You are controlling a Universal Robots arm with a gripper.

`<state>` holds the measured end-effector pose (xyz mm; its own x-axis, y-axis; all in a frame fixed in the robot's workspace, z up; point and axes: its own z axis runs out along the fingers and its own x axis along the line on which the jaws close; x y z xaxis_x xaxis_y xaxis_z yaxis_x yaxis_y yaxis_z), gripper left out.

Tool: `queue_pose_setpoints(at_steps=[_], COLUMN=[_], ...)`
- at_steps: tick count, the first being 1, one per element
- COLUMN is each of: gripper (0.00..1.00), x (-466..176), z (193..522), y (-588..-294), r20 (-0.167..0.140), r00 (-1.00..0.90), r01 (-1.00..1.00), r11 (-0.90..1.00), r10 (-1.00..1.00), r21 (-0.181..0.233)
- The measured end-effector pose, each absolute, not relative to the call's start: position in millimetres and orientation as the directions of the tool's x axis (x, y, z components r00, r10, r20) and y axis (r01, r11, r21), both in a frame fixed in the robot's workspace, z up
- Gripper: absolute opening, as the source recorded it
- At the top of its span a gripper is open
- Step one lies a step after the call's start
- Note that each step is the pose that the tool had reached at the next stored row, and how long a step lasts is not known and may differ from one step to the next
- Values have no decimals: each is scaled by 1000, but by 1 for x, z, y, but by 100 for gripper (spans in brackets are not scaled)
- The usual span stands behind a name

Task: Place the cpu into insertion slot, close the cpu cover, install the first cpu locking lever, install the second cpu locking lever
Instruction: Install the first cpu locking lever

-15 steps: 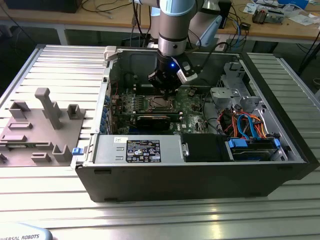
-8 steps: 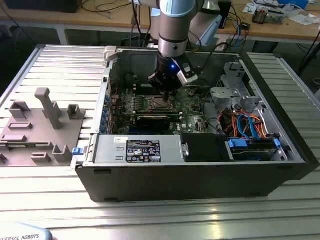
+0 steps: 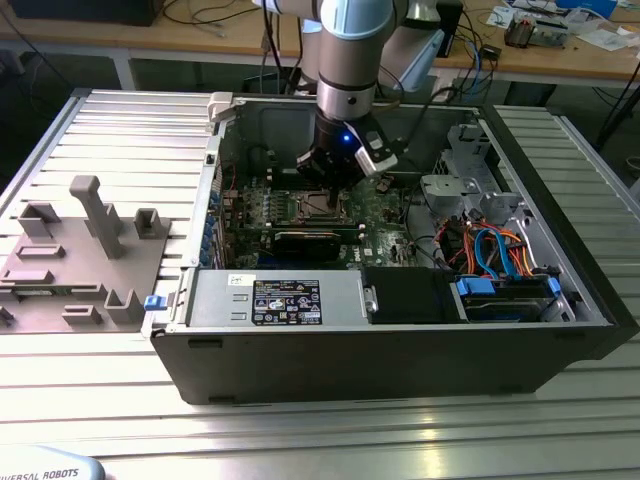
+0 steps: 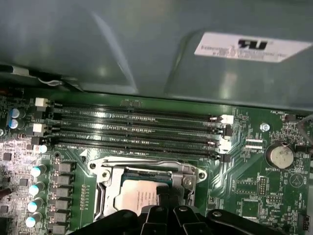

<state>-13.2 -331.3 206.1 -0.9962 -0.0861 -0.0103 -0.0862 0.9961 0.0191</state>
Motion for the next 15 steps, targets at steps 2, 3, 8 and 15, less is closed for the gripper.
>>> queue_pose_setpoints(at_steps=[2, 3, 8, 15], gripper=[11, 11, 11, 11], x=[-13, -13, -13, -13], z=[206, 206, 206, 211], y=[-334, -335, -341, -347], r20=[-10, -10, -10, -10], r00=[-996, -996, -996, -996], r01=[-86, -86, -86, -86], r11=[996, 996, 996, 996], r10=[-86, -86, -86, -86], r21=[19, 19, 19, 19])
